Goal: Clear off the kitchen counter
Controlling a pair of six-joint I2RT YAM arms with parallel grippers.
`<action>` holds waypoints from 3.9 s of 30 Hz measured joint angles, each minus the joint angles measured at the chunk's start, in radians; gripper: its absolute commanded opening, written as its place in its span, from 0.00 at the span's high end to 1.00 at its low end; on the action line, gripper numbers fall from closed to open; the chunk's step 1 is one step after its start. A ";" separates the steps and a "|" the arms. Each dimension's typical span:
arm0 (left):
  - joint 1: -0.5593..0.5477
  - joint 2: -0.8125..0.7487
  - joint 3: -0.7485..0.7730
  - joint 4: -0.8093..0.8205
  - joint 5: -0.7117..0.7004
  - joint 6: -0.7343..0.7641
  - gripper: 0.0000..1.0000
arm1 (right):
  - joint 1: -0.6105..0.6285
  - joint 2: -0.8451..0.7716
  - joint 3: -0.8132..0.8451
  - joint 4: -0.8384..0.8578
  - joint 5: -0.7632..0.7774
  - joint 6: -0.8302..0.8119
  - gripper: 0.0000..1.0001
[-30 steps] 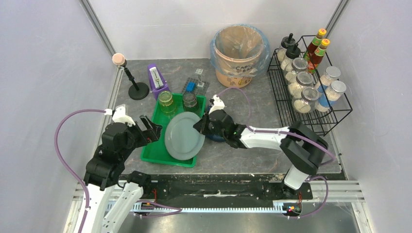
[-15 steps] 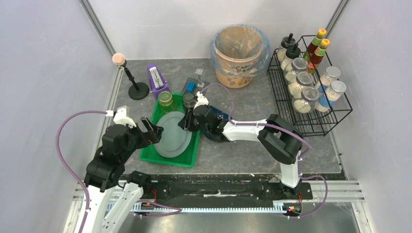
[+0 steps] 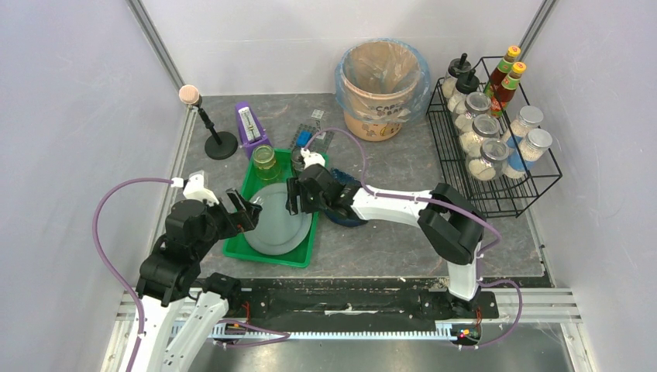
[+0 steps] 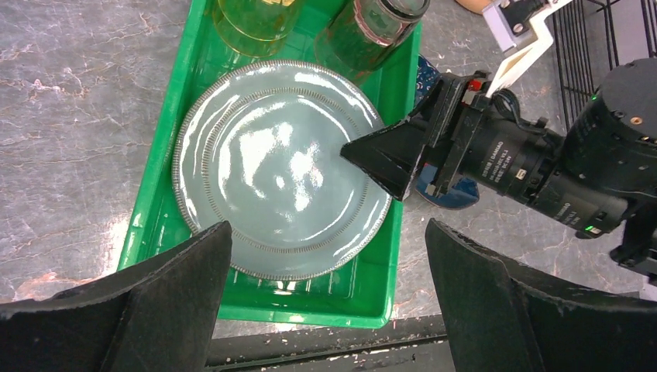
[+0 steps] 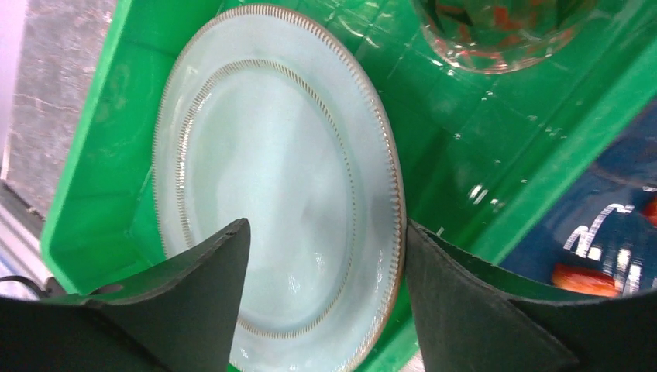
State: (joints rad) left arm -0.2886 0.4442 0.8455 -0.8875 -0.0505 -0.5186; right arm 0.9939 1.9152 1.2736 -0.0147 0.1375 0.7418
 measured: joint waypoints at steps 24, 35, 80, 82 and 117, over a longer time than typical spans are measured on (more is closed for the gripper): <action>0.000 -0.033 -0.002 0.000 0.000 0.000 0.00 | -0.280 -0.544 -0.311 -0.243 0.196 -0.111 0.02; 0.000 -0.033 -0.002 -0.001 0.000 0.000 0.00 | -0.472 -0.524 -0.498 -0.160 0.010 -0.109 0.25; 0.000 -0.035 -0.052 0.009 0.010 0.000 0.00 | -0.646 -0.302 -0.520 0.062 -0.535 -0.216 1.00; 0.000 -0.038 -0.062 0.014 0.011 0.000 0.00 | -0.660 -0.337 -0.519 -0.008 -0.523 -0.221 1.00; -0.001 -0.264 -0.171 0.057 -0.070 -0.045 0.01 | -0.930 -0.182 0.643 -0.557 -0.448 0.094 1.00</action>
State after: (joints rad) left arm -0.2893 0.1802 0.6743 -0.8307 -0.1207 -0.5632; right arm 0.0643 1.7336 1.9163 -0.5713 -0.3103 0.8360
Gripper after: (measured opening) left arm 0.994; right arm 0.038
